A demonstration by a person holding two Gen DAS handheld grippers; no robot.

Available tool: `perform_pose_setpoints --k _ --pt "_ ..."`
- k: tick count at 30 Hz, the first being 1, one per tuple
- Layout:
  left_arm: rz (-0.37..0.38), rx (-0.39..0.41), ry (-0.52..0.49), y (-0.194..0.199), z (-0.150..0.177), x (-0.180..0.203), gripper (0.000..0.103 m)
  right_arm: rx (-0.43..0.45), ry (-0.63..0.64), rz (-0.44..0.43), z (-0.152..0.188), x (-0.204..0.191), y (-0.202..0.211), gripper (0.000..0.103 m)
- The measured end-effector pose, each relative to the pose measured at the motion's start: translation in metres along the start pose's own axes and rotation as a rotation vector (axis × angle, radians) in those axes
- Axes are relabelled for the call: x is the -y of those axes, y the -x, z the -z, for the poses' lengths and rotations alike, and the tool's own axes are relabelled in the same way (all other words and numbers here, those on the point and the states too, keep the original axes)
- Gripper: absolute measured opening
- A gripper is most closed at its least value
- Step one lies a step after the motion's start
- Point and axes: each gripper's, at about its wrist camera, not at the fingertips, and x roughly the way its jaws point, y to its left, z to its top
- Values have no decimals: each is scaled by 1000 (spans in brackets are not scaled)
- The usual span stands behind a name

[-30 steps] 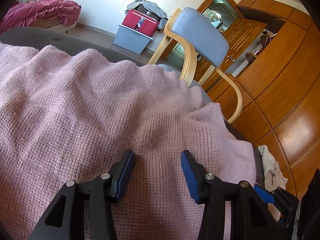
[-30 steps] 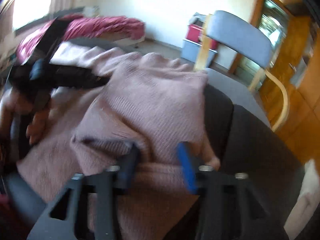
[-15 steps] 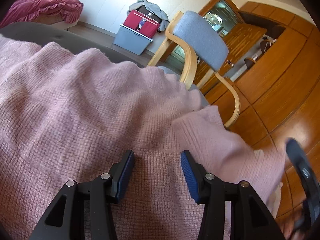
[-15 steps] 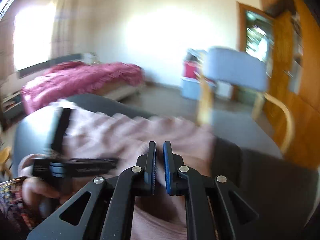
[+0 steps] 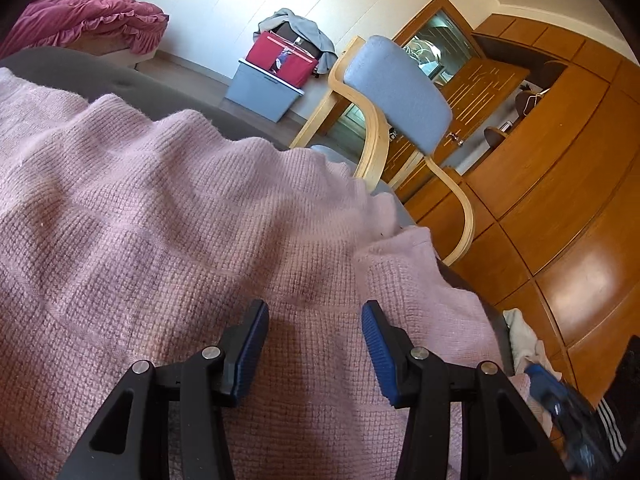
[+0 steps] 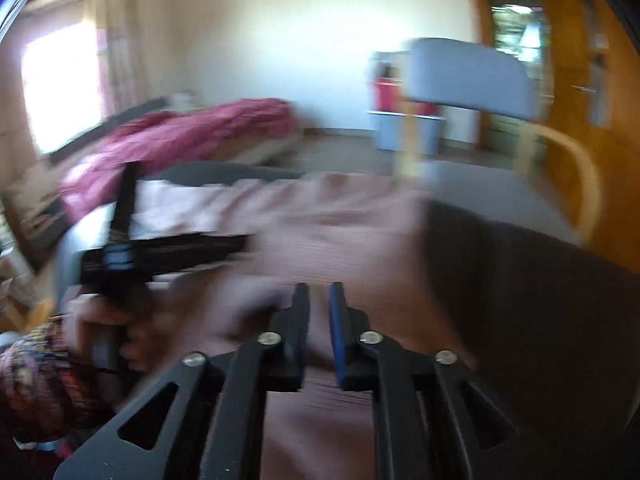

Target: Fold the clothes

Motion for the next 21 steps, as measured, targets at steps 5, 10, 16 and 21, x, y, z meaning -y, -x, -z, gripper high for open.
perform_pose_setpoints --k 5,10,16,21 --pt "14 -4 -32 -2 -1 7 49 -172 -43 -34 6 31 -26 17" --pt "19 -10 -35 -3 -3 9 49 -245 -45 -55 15 23 -42 32" --pt "17 -16 -29 -3 -3 8 49 -225 100 -44 15 -4 -18 56" --pt "16 -11 -27 -3 -3 9 49 -251 211 113 26 -21 -38 56"
